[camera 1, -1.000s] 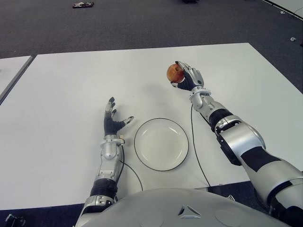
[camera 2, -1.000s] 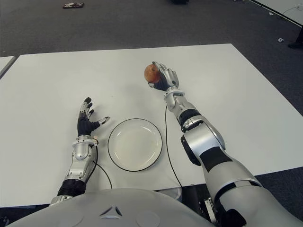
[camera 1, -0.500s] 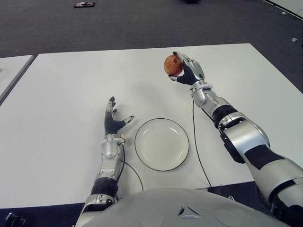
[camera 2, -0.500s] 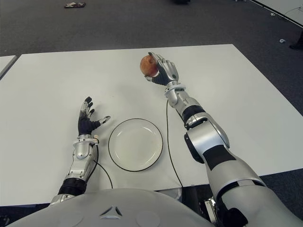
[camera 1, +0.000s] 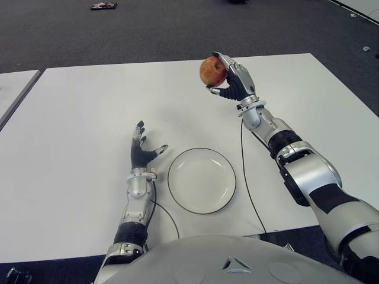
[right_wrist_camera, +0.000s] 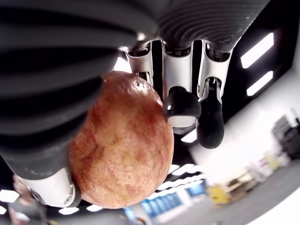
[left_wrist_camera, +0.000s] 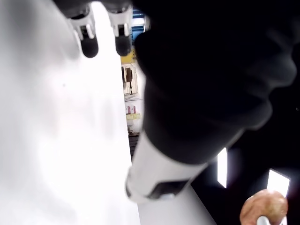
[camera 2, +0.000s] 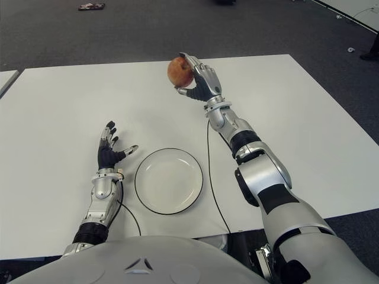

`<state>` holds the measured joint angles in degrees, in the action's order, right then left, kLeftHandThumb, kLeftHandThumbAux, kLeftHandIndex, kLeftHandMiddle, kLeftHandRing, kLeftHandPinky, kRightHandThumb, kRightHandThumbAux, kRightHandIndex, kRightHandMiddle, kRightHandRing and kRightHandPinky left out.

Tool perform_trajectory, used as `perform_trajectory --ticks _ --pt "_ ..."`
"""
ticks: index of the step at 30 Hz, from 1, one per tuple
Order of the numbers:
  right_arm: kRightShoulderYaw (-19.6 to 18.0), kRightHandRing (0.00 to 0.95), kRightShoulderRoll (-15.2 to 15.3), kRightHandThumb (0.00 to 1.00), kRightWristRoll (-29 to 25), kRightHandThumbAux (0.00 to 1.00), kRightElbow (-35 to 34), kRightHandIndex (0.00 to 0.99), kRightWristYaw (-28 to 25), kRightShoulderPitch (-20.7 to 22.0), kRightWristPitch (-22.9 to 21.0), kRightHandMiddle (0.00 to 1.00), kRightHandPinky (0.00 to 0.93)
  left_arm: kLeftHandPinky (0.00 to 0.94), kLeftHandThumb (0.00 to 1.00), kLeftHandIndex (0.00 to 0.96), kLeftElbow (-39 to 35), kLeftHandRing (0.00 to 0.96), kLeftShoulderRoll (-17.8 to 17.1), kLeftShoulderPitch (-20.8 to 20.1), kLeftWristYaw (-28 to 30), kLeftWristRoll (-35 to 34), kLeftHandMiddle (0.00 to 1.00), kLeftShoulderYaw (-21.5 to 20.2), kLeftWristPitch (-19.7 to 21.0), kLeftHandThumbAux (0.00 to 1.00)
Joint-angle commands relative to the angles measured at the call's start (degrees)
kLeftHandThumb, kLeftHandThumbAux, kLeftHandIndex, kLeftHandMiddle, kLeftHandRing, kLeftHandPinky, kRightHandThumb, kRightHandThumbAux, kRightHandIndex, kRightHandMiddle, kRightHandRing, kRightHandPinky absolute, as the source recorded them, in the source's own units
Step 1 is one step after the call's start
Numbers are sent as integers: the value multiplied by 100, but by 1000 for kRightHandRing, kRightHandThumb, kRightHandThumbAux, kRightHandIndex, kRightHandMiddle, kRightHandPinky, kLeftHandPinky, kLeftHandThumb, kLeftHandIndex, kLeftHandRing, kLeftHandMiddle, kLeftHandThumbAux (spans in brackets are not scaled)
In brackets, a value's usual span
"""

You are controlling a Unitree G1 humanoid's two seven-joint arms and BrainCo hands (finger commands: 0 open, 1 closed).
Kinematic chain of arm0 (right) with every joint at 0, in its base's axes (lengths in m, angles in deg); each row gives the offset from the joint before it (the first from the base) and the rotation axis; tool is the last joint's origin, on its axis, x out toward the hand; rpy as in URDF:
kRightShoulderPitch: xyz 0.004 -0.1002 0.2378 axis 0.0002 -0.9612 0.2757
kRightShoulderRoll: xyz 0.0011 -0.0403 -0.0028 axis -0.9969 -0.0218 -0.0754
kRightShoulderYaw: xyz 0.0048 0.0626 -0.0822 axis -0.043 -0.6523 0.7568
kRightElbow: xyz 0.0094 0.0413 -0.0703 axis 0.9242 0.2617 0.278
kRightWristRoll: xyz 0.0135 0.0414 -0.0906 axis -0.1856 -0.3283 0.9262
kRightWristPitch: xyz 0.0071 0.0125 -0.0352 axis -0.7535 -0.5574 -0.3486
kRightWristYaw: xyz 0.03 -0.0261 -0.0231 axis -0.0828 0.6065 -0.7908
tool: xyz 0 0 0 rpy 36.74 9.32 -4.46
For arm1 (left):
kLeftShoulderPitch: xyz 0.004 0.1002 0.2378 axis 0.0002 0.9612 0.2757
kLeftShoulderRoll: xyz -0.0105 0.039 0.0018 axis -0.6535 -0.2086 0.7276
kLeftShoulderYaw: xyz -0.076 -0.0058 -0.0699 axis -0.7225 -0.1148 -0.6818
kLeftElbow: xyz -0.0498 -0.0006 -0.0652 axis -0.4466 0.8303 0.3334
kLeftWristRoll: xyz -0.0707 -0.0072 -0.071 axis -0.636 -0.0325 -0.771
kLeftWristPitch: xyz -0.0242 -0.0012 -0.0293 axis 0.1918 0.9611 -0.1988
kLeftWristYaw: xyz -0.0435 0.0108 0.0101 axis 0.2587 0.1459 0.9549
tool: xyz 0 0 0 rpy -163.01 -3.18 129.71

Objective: Put the apples into the plate.

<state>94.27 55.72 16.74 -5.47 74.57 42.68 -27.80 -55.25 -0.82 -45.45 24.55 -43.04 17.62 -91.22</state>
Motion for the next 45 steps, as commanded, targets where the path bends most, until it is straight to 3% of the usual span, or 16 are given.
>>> perform_trajectory --ticks 1,8,17,29,45 --pt "36 870 119 748 42 711 -595 440 34 -477 292 878 850 34 0 0 67 19 -19 88 16 -2 22 5 103 480" --pt "-45 870 269 747 -17 711 -1493 439 -266 -995 450 876 858 32 0 0 73 16 -24 64 11 0 21 3 152 464" --pt "-227 869 710 747 -184 711 -2902 440 -941 -2082 790 875 848 43 0 0 91 23 -31 53 9 -1 27 -2 138 473" --pt "-388 866 1101 746 -394 710 -4180 440 -1856 -2842 1043 873 855 43 0 0 90 25 -74 31 44 -33 29 -21 112 488" --pt "-404 869 1343 745 -486 710 -4436 440 -2699 -3291 1782 877 865 25 0 0 51 16 -113 34 76 -105 18 -21 154 487"
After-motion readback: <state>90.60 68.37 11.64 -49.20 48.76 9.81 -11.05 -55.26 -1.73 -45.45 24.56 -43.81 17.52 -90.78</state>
